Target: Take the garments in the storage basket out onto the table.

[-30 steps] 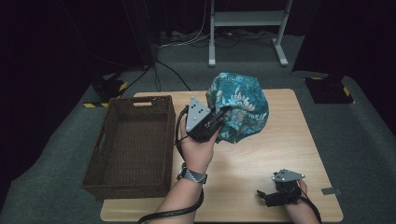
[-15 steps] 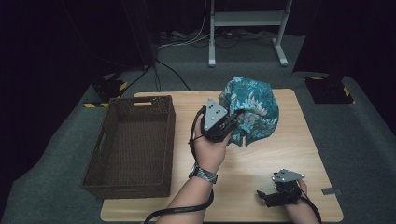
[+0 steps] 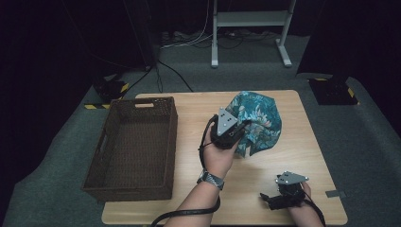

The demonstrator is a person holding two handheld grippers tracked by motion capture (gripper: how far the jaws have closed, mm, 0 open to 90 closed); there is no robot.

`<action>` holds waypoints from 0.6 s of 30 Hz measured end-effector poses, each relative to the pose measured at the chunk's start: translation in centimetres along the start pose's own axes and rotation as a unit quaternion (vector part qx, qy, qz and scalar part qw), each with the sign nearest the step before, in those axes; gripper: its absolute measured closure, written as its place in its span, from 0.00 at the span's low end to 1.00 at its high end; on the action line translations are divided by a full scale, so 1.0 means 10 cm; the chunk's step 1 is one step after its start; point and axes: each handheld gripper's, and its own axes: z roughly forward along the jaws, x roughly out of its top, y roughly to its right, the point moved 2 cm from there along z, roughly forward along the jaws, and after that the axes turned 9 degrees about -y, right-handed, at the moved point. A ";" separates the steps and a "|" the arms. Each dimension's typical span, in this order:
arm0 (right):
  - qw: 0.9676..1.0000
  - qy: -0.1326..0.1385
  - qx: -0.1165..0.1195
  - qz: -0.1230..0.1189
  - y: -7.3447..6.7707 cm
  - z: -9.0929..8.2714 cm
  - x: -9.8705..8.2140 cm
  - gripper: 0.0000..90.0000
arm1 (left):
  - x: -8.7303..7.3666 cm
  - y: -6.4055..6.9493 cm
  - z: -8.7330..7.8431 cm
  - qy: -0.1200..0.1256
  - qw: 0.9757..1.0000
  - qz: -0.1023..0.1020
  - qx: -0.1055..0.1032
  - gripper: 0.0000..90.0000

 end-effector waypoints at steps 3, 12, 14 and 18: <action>1.000 0.000 0.001 0.001 0.00 0.00 0.00 0.01 | -0.12 -0.01 0.08 -0.014 1.000 -0.006 -0.002 0.91; 1.000 0.001 0.002 0.001 0.00 0.00 0.00 0.01 | -0.40 0.00 0.25 -0.048 0.999 -0.016 -0.004 0.91; 1.000 0.001 0.001 0.001 0.00 0.00 0.00 0.01 | -0.45 -0.01 0.28 -0.055 0.998 -0.019 -0.004 0.91; 1.000 0.000 0.001 0.000 0.00 0.00 0.00 0.01 | -0.58 -0.01 0.36 -0.074 0.997 -0.020 -0.006 0.90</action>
